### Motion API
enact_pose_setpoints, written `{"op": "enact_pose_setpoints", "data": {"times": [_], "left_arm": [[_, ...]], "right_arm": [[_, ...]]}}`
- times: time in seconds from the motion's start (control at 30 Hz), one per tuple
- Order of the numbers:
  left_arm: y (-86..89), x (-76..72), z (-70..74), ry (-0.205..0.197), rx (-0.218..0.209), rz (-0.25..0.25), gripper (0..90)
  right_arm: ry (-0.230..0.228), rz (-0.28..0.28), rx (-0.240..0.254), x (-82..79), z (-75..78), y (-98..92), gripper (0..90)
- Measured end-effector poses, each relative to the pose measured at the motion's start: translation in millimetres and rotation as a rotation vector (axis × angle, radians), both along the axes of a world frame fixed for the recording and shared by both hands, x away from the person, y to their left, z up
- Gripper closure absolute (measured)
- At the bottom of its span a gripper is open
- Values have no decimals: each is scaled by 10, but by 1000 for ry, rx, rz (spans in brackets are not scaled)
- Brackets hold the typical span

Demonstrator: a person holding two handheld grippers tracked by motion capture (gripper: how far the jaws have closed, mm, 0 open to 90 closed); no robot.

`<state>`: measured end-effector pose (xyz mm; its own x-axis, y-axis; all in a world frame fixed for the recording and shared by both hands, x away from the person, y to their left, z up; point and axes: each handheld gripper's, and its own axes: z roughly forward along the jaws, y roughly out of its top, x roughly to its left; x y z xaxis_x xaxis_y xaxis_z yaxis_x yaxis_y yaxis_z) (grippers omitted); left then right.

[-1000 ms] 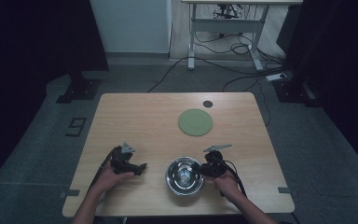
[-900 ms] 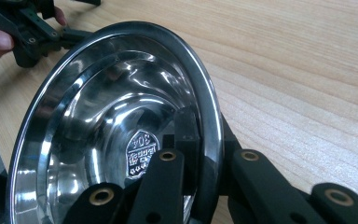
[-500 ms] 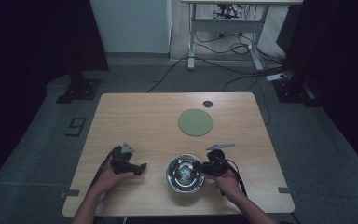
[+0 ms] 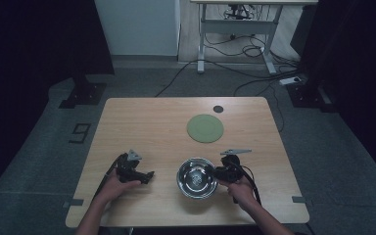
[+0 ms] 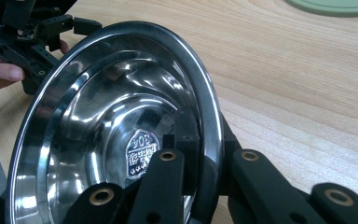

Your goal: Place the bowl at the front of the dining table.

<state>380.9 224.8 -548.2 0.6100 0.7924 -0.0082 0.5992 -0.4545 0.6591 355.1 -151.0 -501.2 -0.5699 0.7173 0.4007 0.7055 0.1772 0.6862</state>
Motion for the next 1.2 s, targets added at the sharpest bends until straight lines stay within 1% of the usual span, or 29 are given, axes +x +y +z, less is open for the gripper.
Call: {"op": "enact_pose_setpoints", "data": {"times": [0.43, 0.63, 0.77, 0.83, 1.03, 1.2], "left_arm": [[0, 0, -1, -1, -1, 0, 0], [-1, 0, -1, -1, -1, 0, 0], [0, 0, -1, -1, 0, 0, 0], [0, 0, -1, -1, 0, 0, 0], [0, 0, -1, -1, 0, 0, 0], [0, 0, -1, -1, 0, 0, 0]], "right_arm": [[-14, -15, 8, 33, 45, -43, 861], [-14, -23, 2, 58, 75, -81, 861], [-13, -38, 9, 127, 104, -100, 863], [-14, -36, 0, 153, 105, -93, 862], [-14, -44, -9, 202, 106, -80, 862], [-19, -56, -1, 242, 139, -102, 862]]}}
